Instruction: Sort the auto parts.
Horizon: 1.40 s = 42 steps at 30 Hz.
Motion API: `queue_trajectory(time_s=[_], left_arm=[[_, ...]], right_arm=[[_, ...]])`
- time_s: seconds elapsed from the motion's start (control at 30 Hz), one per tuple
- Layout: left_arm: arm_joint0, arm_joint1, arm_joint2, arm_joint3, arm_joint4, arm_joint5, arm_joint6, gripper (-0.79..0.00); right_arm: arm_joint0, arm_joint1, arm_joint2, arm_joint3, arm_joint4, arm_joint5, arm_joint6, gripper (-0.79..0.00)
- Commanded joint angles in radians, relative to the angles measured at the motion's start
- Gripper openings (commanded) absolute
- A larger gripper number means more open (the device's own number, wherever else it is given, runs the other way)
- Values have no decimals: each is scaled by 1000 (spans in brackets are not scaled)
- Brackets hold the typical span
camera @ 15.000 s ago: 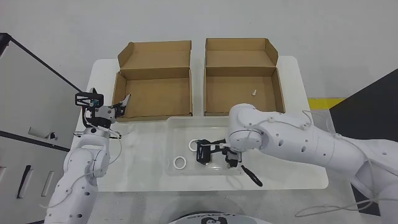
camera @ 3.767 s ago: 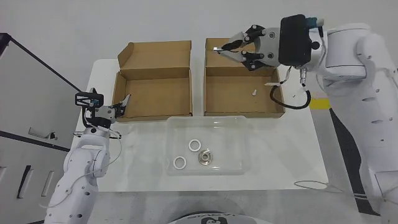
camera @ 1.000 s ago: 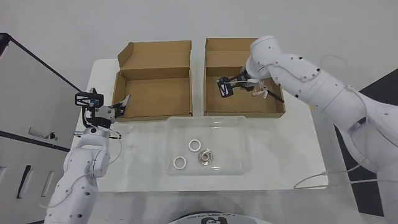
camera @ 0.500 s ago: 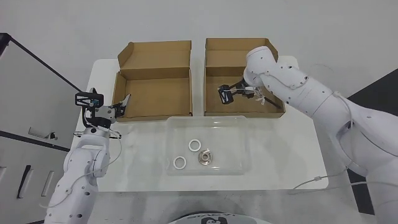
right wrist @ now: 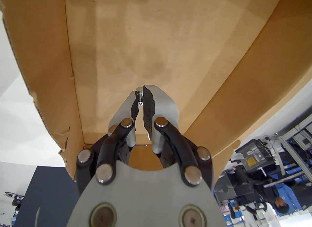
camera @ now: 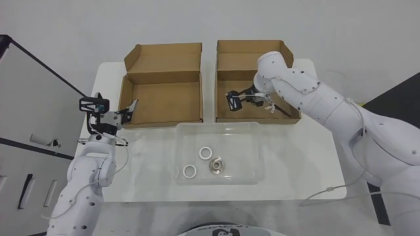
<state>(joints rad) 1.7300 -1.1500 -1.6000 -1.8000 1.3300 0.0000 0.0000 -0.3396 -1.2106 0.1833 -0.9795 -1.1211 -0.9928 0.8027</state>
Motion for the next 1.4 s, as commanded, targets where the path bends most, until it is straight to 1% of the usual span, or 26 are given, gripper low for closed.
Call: queue_trajectory(time_s=[0.0, 0.37, 0.4, 0.43, 0.5, 0.53, 0.57, 0.6, 0.63, 0.67, 0.87, 1.1, 1.23, 1.3, 1.37], left_arm=[[0, 0, 0, 0, 0, 0, 0, 0], [0, 0, 0, 0, 0, 0, 0, 0], [0, 0, 0, 0, 0, 0, 0, 0], [0, 0, 0, 0, 0, 0, 0, 0], [0, 0, 0, 0, 0, 0, 0, 0], [0, 0, 0, 0, 0, 0, 0, 0], [0, 0, 0, 0, 0, 0, 0, 0], [0, 0, 0, 0, 0, 0, 0, 0], [0, 0, 0, 0, 0, 0, 0, 0], [0, 0, 0, 0, 0, 0, 0, 0], [0, 0, 0, 0, 0, 0, 0, 0], [0, 0, 0, 0, 0, 0, 0, 0], [0, 0, 0, 0, 0, 0, 0, 0], [0, 0, 0, 0, 0, 0, 0, 0], [0, 0, 0, 0, 0, 0, 0, 0]], right_arm=[[-7, -2, 3, 9, -3, 7, -8, -785], [-28, -15, 15, 46, -34, 3, -40, -785], [-28, -15, 17, 47, -36, 4, -39, -588], [-30, -16, 20, 49, -34, 7, -41, -449], [-29, -16, 26, 49, -37, 6, -40, -339], [-30, -15, 31, 51, -34, 9, -44, -246], [-29, -14, 34, 52, -35, 8, -45, -215], [-28, -13, 39, 49, -34, 7, -46, -148], [-29, -12, 44, 48, -32, 7, -49, -62], [-28, -10, 47, 45, -35, 7, -47, -9], [-27, 10, 94, 12, -14, 10, -84, 0], [-35, 62, 179, -61, 0, 42, -110, 0], [-54, 113, 274, -147, 44, 53, -159, 0], [-81, 144, 333, -205, 82, 56, -182, 0], [-123, 177, 408, -261, 154, 66, -237, 0]])
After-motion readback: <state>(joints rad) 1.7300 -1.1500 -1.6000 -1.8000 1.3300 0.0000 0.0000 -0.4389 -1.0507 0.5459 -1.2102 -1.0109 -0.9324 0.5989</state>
